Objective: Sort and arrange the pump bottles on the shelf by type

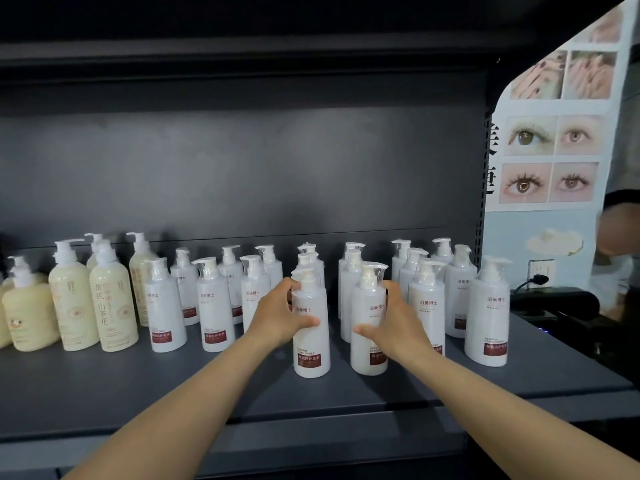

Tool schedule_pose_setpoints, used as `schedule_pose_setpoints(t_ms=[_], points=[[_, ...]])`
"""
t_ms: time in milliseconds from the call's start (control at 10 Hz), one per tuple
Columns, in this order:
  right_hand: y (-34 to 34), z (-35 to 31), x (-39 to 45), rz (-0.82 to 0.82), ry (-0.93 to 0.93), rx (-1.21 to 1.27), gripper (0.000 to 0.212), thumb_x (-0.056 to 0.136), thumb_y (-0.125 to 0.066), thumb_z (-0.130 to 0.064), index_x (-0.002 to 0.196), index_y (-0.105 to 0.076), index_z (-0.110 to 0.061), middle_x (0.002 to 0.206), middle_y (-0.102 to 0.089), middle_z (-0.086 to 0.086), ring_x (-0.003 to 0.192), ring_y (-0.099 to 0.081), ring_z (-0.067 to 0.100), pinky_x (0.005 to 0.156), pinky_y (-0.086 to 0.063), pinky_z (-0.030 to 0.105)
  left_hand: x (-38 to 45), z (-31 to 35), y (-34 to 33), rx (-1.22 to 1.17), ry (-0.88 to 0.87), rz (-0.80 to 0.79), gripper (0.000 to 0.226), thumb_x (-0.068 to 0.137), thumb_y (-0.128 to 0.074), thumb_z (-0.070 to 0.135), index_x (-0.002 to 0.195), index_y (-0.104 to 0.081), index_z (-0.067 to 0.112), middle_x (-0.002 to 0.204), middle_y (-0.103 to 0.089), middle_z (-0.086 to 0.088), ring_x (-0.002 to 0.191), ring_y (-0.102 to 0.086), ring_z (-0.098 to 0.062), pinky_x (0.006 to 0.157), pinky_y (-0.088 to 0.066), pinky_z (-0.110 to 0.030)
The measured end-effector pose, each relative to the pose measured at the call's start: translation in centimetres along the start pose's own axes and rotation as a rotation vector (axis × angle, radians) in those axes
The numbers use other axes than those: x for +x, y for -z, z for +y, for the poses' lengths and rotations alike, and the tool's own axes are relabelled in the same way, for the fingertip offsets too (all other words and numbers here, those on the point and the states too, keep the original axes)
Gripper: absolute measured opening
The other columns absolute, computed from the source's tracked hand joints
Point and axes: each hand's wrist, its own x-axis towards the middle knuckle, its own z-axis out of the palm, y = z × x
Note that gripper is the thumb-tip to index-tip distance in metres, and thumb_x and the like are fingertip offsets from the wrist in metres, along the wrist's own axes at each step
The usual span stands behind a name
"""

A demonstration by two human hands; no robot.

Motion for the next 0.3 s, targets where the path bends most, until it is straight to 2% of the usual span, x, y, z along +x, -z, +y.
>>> schedule_pose_setpoints(t_ms=[100,200,300], points=[[0.1,-0.1,0.1,-0.019,-0.005,-0.014,0.072,0.073,-0.079,-0.021,0.127,-0.033,-0.022,0.107,-0.05,-0.008,0.1,-0.053,0.013,0.082,-0.045,0.028,0.0,0.0,0.1,-0.004,-0.005,-0.021,0.051,0.07,-0.078,0.013,0.107,-0.044,0.024,0.103,-0.054,0.004,0.09,-0.053,-0.016,0.072,-0.043,-0.022],[1.0,-0.9,-0.3,-0.09,-0.029,-0.051,0.069,0.076,-0.076,-0.019,0.13,-0.034,-0.02,0.109,-0.054,-0.005,0.104,-0.056,0.016,0.082,-0.044,0.027,-0.6,0.3,0.5,-0.004,0.002,-0.079,0.07,0.07,-0.078,0.012,0.128,-0.039,0.021,0.118,-0.053,-0.001,0.102,-0.051,-0.016,0.086,-0.044,-0.027],[2.3,-2.4,-1.0,-0.166,-0.047,-0.151,0.067,0.079,-0.074,-0.022,0.134,-0.035,-0.017,0.125,-0.056,0.0,0.109,-0.054,0.017,0.088,-0.044,0.028,-1.3,0.7,1.9,0.005,0.009,-0.062,0.089,0.071,-0.078,0.012,0.142,-0.024,0.02,0.138,-0.045,-0.004,0.124,-0.046,-0.021,0.093,-0.04,-0.027]])
